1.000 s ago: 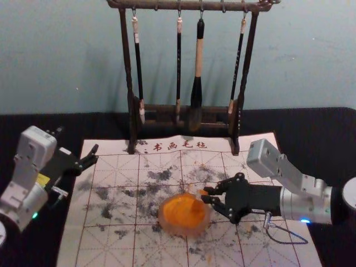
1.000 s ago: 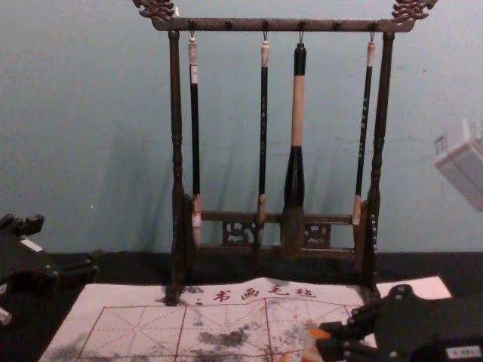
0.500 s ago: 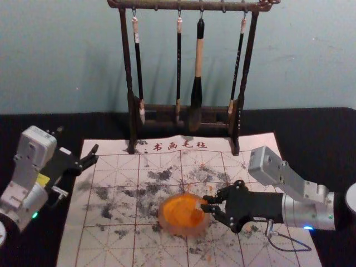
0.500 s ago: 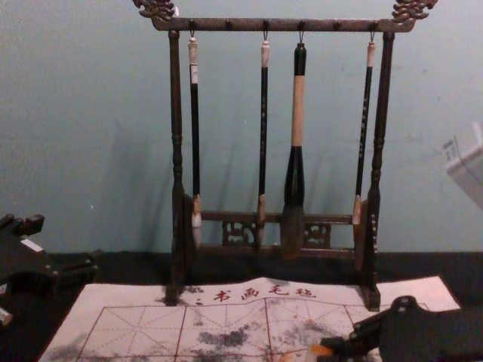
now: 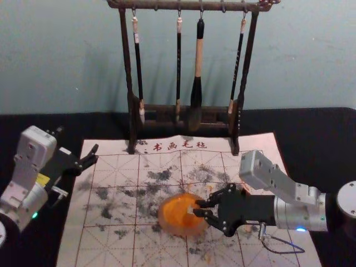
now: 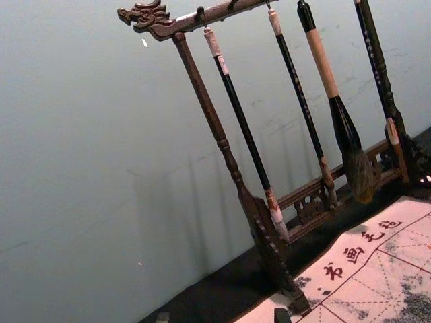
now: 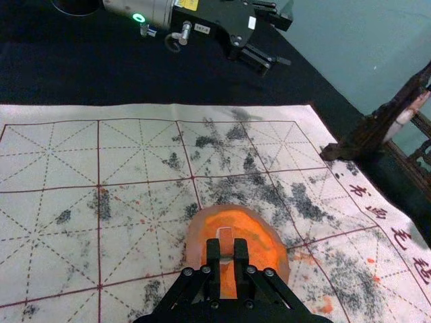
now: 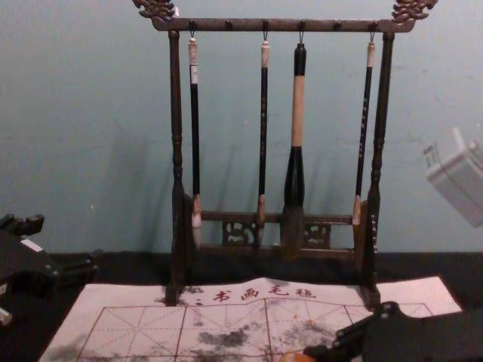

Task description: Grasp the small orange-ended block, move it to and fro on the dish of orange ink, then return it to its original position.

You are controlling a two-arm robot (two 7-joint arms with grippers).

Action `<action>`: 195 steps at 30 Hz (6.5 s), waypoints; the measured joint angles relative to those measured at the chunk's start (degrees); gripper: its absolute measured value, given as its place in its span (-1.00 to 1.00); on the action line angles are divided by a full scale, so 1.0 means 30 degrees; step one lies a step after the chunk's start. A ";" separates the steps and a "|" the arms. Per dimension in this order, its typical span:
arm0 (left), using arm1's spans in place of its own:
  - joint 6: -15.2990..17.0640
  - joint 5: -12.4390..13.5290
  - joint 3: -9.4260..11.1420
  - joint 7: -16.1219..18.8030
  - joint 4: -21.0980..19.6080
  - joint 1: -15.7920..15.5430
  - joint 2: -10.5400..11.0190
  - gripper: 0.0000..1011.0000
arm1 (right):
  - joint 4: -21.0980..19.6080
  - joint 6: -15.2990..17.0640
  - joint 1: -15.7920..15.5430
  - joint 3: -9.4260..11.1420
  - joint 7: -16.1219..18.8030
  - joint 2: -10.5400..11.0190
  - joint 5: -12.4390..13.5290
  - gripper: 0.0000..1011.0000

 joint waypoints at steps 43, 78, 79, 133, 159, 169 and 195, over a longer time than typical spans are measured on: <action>0.0001 0.0000 0.0000 0.0000 0.0001 0.0000 0.0001 0.98 | -0.0443 0.0972 0.0323 0.0220 -0.0530 0.0494 -0.1088 -0.82; 0.0000 0.0000 0.0001 0.0000 0.0001 0.0001 0.0000 0.98 | -0.0166 0.1968 0.1210 -0.0571 -0.0664 -0.0485 -0.2210 -0.82; 0.0001 0.0000 0.0000 0.0000 0.0001 -0.0001 0.0000 0.98 | -0.0039 0.2060 0.1287 -0.0574 -0.0755 -0.0569 -0.2298 -0.82; 0.0000 0.0000 0.0001 0.0000 0.0001 0.0000 0.0000 0.98 | -0.2303 0.2826 0.0762 -0.0650 -0.0152 0.0543 -0.2914 -0.82; 0.0000 0.0000 0.0001 0.0000 0.0000 0.0000 0.0000 0.98 | -0.2470 0.3150 0.0507 0.0024 -0.0602 0.0887 -0.2599 -0.82; 0.0000 0.0000 0.0000 0.0000 0.0000 -0.0001 0.0000 0.98 | -0.3340 0.3338 -0.0160 0.0838 -0.0936 0.1535 -0.1891 -0.82; 0.0001 0.0000 0.0001 0.0000 0.0000 0.0000 0.0000 0.98 | -0.6321 0.4773 -0.3397 0.4437 -0.3079 0.4267 -0.0316 -0.82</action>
